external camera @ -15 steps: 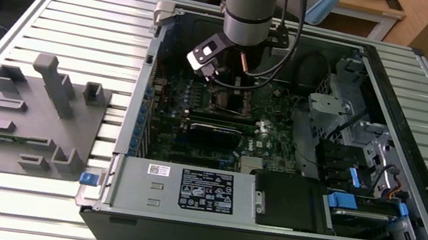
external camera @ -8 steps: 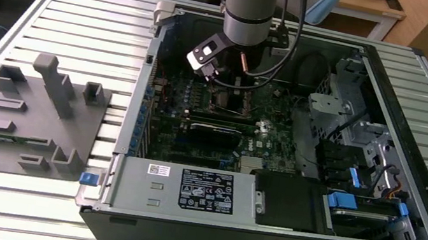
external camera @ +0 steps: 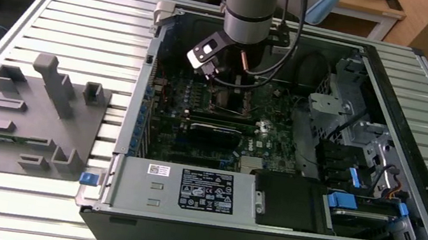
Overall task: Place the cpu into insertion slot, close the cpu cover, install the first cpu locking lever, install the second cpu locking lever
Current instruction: 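Place the cpu into insertion slot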
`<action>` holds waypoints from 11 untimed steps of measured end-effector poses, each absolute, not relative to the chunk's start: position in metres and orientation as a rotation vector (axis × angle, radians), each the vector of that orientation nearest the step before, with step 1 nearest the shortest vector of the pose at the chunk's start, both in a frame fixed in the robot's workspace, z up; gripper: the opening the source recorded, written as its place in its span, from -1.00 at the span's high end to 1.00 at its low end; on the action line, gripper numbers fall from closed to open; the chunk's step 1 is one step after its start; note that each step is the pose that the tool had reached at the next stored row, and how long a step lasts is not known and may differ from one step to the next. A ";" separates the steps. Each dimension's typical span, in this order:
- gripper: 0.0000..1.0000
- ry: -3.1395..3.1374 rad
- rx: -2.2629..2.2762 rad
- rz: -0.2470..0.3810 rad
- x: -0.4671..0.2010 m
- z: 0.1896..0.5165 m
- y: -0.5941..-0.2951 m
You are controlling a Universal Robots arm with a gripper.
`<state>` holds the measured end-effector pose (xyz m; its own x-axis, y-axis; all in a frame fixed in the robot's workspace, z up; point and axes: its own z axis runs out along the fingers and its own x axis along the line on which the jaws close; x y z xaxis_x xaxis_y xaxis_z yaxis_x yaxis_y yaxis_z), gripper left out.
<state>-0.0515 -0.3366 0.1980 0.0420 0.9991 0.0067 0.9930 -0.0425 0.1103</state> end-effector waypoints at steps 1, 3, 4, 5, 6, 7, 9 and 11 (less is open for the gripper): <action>-0.07 2.120 2.213 0.125 -0.051 0.199 -0.337; -0.07 2.115 2.217 0.126 -0.051 0.199 -0.337; -0.07 2.109 2.223 0.125 -0.051 0.199 -0.337; -0.07 2.102 2.229 0.125 -0.051 0.199 -0.337; -0.07 2.095 2.236 0.125 -0.051 0.198 -0.337; -0.07 2.087 2.243 0.124 -0.051 0.198 -0.337; -0.07 2.077 2.252 0.123 -0.052 0.198 -0.337; -0.07 2.076 2.252 0.123 -0.052 0.198 -0.337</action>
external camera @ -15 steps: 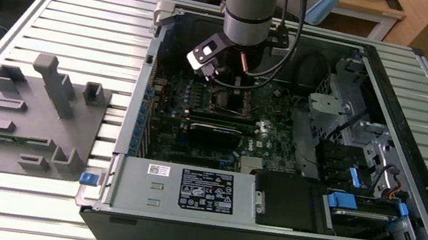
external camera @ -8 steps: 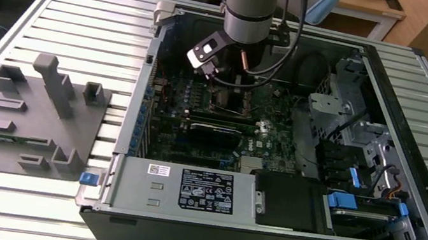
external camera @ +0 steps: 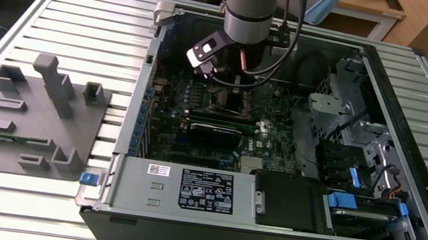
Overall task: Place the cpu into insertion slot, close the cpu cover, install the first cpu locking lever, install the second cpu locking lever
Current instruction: 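Place the cpu into insertion slot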
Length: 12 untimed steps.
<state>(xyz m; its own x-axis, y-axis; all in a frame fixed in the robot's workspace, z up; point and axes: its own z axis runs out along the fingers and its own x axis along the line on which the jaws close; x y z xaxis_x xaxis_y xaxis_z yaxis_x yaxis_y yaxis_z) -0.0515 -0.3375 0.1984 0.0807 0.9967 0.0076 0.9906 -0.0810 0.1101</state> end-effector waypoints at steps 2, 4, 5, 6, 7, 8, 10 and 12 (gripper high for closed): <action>-0.07 2.074 2.254 0.123 -0.051 0.198 -0.337; -0.07 2.072 2.256 0.123 -0.051 0.198 -0.337; -0.07 2.070 2.258 0.123 -0.051 0.198 -0.337; -0.07 2.069 2.258 0.123 -0.051 0.198 -0.337; -0.07 2.069 2.259 0.123 -0.051 0.198 -0.337; -0.07 2.068 2.260 0.124 -0.051 0.197 -0.337; -0.07 2.065 2.262 0.123 -0.051 0.197 -0.337; -0.07 2.062 2.265 0.124 -0.051 0.196 -0.337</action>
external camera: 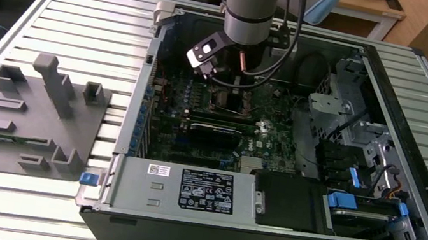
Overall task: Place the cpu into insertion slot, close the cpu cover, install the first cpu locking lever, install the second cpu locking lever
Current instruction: 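Place the cpu into insertion slot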
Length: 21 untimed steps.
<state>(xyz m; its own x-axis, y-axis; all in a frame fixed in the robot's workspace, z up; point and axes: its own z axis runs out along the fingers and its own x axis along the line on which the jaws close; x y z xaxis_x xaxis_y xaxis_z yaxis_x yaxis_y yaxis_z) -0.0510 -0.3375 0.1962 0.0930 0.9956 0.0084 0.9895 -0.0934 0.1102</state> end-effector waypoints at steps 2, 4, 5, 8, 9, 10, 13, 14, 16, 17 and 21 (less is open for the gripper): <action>-0.07 2.060 2.267 0.123 -0.051 0.196 -0.337; -0.07 2.060 2.267 0.124 -0.051 0.196 -0.337; -0.07 2.060 2.267 0.124 -0.051 0.196 -0.337; -0.07 2.061 2.268 0.125 -0.051 0.196 -0.337; -0.07 2.061 2.267 0.125 -0.051 0.196 -0.337; -0.07 2.063 2.266 0.125 -0.051 0.196 -0.337; -0.07 2.069 2.260 0.125 -0.051 0.196 -0.337; -0.07 2.071 2.258 0.126 -0.051 0.196 -0.337; -0.07 2.076 2.254 0.126 -0.051 0.196 -0.337; -0.07 2.080 2.251 0.126 -0.051 0.196 -0.337; -0.07 2.085 2.246 0.127 -0.051 0.196 -0.337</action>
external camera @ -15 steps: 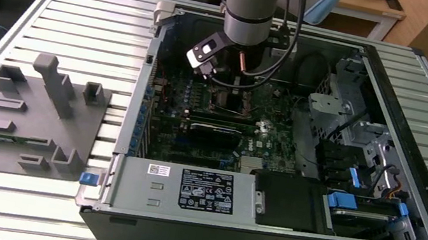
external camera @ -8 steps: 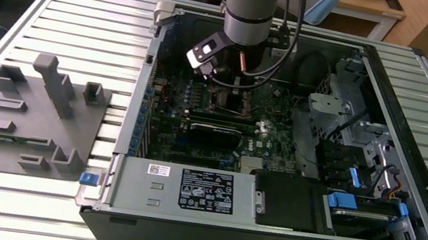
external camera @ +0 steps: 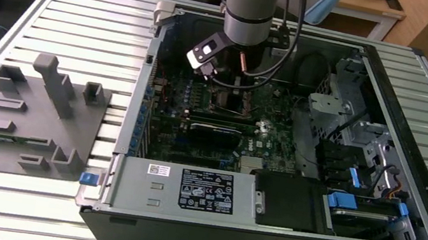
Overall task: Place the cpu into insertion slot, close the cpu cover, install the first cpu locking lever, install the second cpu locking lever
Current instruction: 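Place the cpu into insertion slot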
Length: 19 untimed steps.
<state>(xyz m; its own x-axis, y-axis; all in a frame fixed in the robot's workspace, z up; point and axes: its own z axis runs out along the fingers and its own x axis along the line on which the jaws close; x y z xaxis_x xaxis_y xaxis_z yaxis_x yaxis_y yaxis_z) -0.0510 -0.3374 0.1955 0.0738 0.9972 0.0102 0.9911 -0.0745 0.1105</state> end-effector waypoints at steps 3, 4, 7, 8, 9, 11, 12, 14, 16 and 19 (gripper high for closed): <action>-0.07 2.085 2.246 0.127 -0.051 0.195 -0.337; -0.07 2.085 2.246 0.127 -0.051 0.195 -0.337; -0.07 2.085 2.246 0.127 -0.051 0.194 -0.338; -0.07 2.085 2.246 0.127 -0.051 0.194 -0.338; -0.07 2.085 2.246 0.127 -0.051 0.194 -0.338; -0.07 2.085 2.246 0.127 -0.051 0.194 -0.338; -0.07 2.085 2.246 0.127 -0.051 0.194 -0.337; -0.07 2.085 2.246 0.127 -0.050 0.194 -0.337; -0.07 2.085 2.247 0.127 -0.050 0.194 -0.337; -0.07 2.085 2.246 0.127 -0.050 0.193 -0.337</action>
<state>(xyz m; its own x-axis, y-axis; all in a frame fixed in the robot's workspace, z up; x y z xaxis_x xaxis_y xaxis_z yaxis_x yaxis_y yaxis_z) -0.0502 -0.3375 0.1933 0.0738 0.9972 0.0104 0.9911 -0.0745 0.1104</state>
